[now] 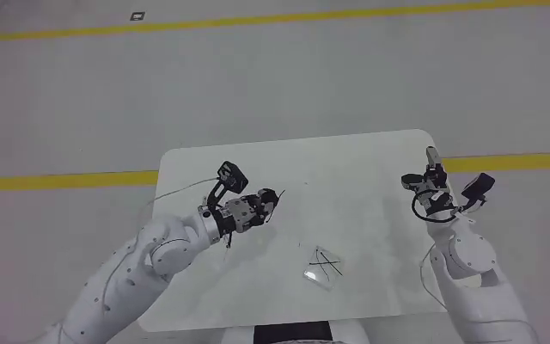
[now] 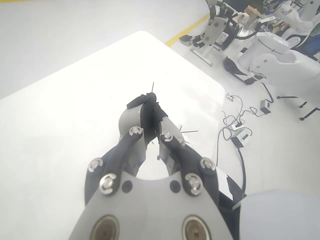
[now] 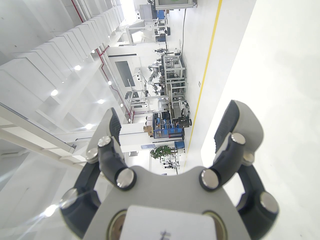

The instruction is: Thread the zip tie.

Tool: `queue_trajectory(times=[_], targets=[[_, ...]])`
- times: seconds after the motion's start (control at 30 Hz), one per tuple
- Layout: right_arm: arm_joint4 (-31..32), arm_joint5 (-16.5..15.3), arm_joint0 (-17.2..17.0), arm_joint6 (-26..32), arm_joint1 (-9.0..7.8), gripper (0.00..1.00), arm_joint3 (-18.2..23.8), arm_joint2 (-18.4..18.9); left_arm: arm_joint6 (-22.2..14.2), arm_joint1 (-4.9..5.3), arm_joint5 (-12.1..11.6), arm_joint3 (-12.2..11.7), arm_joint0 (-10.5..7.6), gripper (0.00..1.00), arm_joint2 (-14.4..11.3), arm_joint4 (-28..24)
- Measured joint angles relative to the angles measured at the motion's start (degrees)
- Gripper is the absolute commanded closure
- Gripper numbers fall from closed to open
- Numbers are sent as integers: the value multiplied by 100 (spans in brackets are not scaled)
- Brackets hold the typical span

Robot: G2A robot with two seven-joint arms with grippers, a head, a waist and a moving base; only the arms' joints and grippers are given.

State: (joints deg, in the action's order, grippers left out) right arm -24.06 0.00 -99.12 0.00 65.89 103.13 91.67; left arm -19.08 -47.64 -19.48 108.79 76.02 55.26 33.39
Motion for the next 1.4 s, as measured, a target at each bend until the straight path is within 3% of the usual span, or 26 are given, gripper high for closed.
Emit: queue_trajectory(times=[0.1, 0.3, 0.4, 0.5, 0.93, 1.03, 1.23, 1.4], targets=[[0, 0, 0, 0, 0, 0, 0, 0, 177, -20, 0, 20, 23, 100, -4, -154], [0, 0, 0, 0, 0, 0, 0, 0, 1395, -39, 0, -120, 187, 100, 40, -844], [0, 0, 0, 0, 0, 0, 0, 0, 1930, -45, 0, -186, 241, 100, -65, -1219], [0, 0, 0, 0, 0, 0, 0, 0, 2213, -63, 0, -211, 173, 100, -277, -1559], [0, 0, 0, 0, 0, 0, 0, 0, 2230, -66, 4, -213, 154, 100, -310, -1587], [3, -5, 0, 5, 0, 0, 1, -1, 2352, -113, 84, -254, 167, 100, -338, -1710], [472, -758, -118, 519, 17, 0, -148, -215, 2750, -272, -2, -500, 123, 100, -523, -2163], [1028, -1476, -187, 1022, 38, 0, -302, -566, 2955, -482, 0, -865, -156, 100, -878, -2423]])
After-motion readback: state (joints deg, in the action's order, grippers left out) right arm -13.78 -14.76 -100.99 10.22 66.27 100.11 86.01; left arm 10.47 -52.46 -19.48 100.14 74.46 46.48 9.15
